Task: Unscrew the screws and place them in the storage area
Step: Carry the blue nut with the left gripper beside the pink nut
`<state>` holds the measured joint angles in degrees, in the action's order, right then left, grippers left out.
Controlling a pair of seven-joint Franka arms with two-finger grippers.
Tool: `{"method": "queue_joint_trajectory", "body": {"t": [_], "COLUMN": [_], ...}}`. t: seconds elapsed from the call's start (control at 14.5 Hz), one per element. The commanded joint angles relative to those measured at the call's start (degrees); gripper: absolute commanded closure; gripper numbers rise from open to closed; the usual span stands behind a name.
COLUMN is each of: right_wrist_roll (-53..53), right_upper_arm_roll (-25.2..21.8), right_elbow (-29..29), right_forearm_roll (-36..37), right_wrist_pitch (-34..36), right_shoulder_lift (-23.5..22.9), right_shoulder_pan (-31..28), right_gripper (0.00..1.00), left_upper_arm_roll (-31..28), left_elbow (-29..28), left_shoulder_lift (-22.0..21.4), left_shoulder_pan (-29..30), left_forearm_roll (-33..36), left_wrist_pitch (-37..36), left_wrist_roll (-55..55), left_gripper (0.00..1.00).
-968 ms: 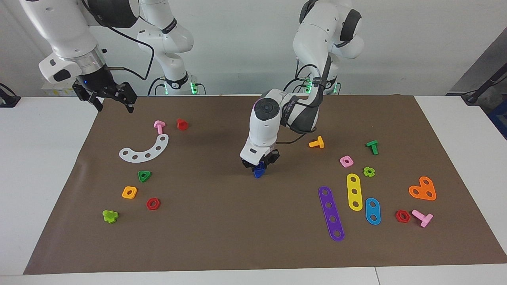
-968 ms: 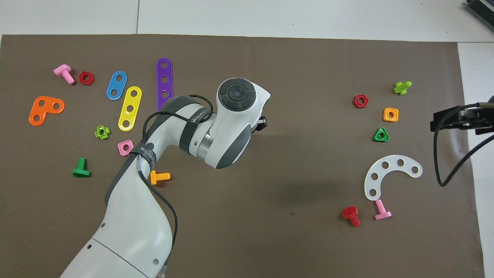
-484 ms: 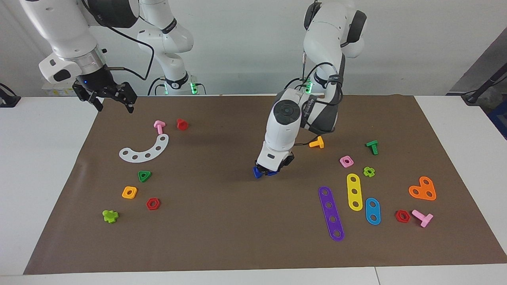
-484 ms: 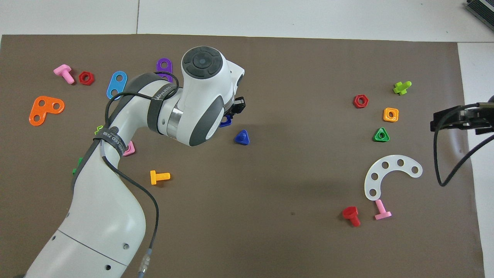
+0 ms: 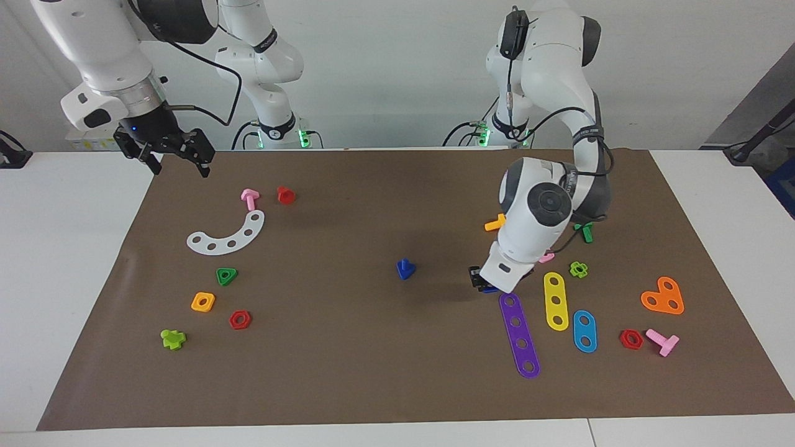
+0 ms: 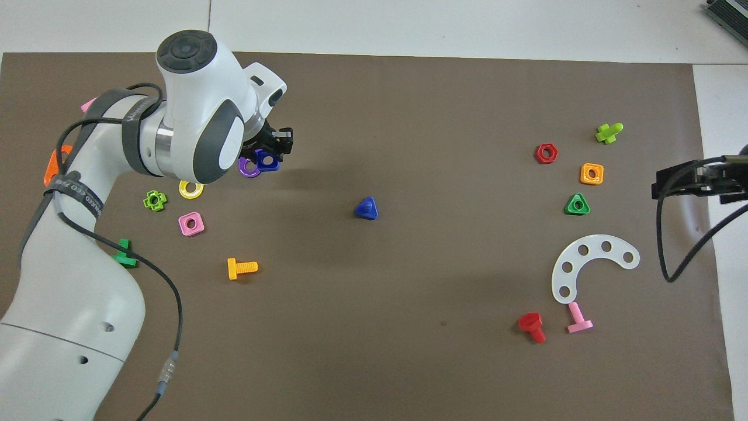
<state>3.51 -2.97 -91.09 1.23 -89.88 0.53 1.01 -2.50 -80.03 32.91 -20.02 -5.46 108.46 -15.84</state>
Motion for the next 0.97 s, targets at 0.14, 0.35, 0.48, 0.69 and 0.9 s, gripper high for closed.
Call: {"method": "queue_joint_trajectory", "body": {"t": [0.14, 0.35, 0.48, 0.69, 0.9], "right_wrist_roll": [-0.43, 0.01, 1.84, 9.90, 19.22], "right_upper_arm_roll": [0.07, 0.33, 0.42, 0.42, 0.50], "right_elbow": [-0.76, -0.76, -1.11, -2.25, -1.37], "right_forearm_roll": [-0.26, -1.75, -2.72, -2.90, -2.90], "right_wrist_pitch": [-0.03, -1.17, -2.75, -5.12, -11.42], "right_shoulder_lift": [0.96, 0.79, 0.61, 0.09, -5.43], "right_shoulder_pan": [-0.40, 1.26, 3.37, 9.34, 15.75], "right_gripper": [0.00, 0.00, 0.00, 0.00, 0.00], "left_upper_arm_roll": [0.04, -0.04, -0.04, -0.04, -0.04], "left_elbow": [-14.09, -19.19, -22.53, -23.07, -22.63], "left_shoulder_lift": [-6.36, -7.95, -8.91, -9.18, -10.14], "left_shoulder_pan": [3.58, 3.67, 3.76, 4.46, 4.99], "left_forearm_roll": [-1.22, -1.22, -1.14, -1.14, -1.14], "left_wrist_pitch": [5.44, 8.25, 11.41, 11.69, 11.69], "left_wrist_roll": [12.66, 15.66, 17.68, 18.48, 18.57], "left_gripper": [0.58, 0.57, 0.56, 0.33, 0.10]}}
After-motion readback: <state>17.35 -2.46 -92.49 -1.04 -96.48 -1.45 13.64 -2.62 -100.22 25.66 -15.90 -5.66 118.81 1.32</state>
